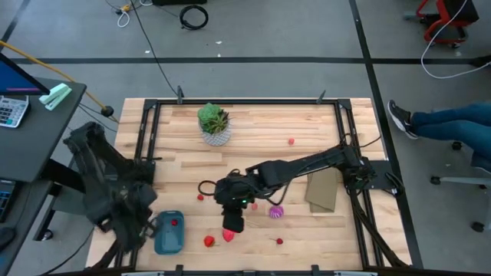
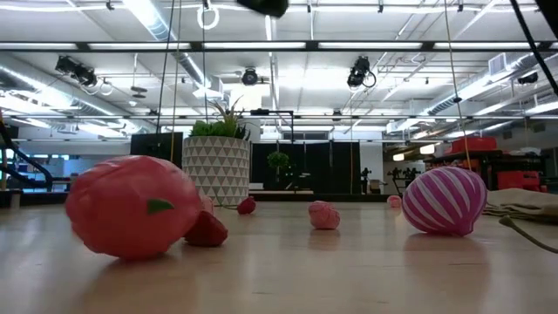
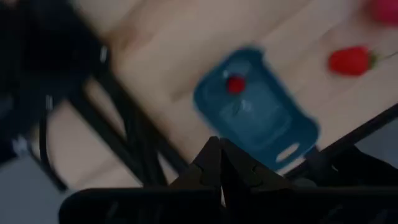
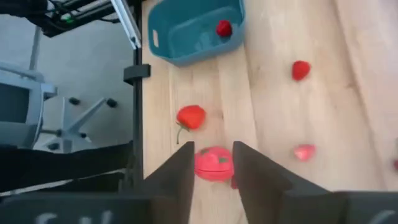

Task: Pick and placing Produce into tupperware
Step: Adjust the bin

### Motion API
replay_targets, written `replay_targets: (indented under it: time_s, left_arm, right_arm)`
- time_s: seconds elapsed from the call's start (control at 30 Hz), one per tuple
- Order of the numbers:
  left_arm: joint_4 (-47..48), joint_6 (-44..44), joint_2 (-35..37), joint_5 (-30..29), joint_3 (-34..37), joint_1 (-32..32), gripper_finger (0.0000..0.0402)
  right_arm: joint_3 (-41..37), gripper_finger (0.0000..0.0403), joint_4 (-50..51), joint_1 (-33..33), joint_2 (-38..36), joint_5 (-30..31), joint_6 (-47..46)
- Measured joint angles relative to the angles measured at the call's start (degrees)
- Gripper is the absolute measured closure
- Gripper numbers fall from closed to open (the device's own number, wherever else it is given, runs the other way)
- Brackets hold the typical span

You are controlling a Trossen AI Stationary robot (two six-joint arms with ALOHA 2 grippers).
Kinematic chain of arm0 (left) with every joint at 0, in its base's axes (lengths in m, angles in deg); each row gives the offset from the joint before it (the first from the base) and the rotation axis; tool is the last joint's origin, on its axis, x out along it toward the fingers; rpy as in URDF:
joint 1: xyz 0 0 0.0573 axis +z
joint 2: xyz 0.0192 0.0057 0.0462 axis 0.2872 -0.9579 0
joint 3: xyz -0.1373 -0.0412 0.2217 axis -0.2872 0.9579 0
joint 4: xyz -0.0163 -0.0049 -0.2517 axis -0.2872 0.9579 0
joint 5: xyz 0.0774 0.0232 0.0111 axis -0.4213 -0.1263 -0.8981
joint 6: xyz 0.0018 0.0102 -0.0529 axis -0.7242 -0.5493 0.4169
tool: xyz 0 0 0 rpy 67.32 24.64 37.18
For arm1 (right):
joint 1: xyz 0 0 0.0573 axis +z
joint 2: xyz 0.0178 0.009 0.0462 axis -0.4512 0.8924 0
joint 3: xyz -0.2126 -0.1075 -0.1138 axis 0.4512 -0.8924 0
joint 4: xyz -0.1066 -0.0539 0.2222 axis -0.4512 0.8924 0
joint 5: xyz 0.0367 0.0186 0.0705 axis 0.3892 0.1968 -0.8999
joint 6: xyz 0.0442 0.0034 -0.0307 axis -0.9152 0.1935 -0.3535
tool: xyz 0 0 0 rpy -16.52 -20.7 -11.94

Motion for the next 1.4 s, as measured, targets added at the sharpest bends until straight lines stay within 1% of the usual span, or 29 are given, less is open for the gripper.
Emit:
replay_targets:
  time_s: [0.13,0.2,0.27,0.37,0.47,0.57,0.67,0.8,0.93,1.03,1.1,1.23,1.37,1.4]
  left_arm:
    - [-2.81,12.71,-4.03,5.32,0.00,-7.32,0.0400]
    - [-5.51,13.97,-6.47,8.02,0.00,-9.64,0.0400]
    - [-6.50,14.36,-9.14,8.65,0.00,-10.76,0.0400]
    - [-6.52,14.60,-12.41,8.53,0.02,-10.90,0.0400]
    - [-10.17,14.97,-14.12,7.29,1.48,-10.89,0.0401]
    - [-17.24,15.04,-14.23,6.44,5.35,-10.93,0.0401]
    - [-23.74,15.15,-14.22,6.36,10.90,-10.89,0.0401]
    - [-29.89,14.29,-12.45,7.10,17.78,-10.14,0.0401]
    - [-31.76,14.85,-10.26,6.55,21.89,-8.59,0.0401]
    - [-36.44,14.55,-7.66,6.14,25.19,-7.28,0.0400]
    - [-38.52,13.63,-7.14,6.05,27.34,-6.58,0.0401]
    - [-40.87,12.71,-6.89,6.33,30.44,-4.89,0.0401]
    - [-41.26,11.31,-6.98,6.18,31.74,-2.93,0.0401]
    - [-41.98,10.21,-7.00,4.94,31.74,-2.37,0.0401]
  right_arm:
    - [0.00,0.0347,0.53,1.15,-3.27,4.04,0.01]
    - [0.00,0.0381,0.55,1.57,-4.85,5.82,0.08]
    - [0.00,0.0395,0.59,1.95,-6.37,7.66,1.02]
    - [0.00,0.0390,0.81,2.34,-8.40,9.50,1.16]
    - [0.00,0.0394,0.81,2.67,-10.12,10.01,1.06]
    - [0.00,0.0398,0.81,3.22,-11.44,10.81,1.06]
    - [0.02,0.0394,0.81,4.02,-12.30,10.87,1.03]
    - [0.04,0.0393,0.79,5.08,-12.87,11.73,1.07]
    - [0.04,0.0397,0.83,5.56,-12.71,11.90,1.27]
    - [0.04,0.0396,1.16,5.57,-12.60,11.93,0.97]
    - [0.04,0.0395,1.38,5.57,-12.60,11.94,-0.01]
    - [0.04,0.0395,1.41,5.97,-12.60,11.94,-0.19]
    - [0.04,0.0396,2.13,6.08,-12.62,11.90,-0.21]
    - [0.04,0.0396,2.29,6.06,-12.62,11.91,-0.23]
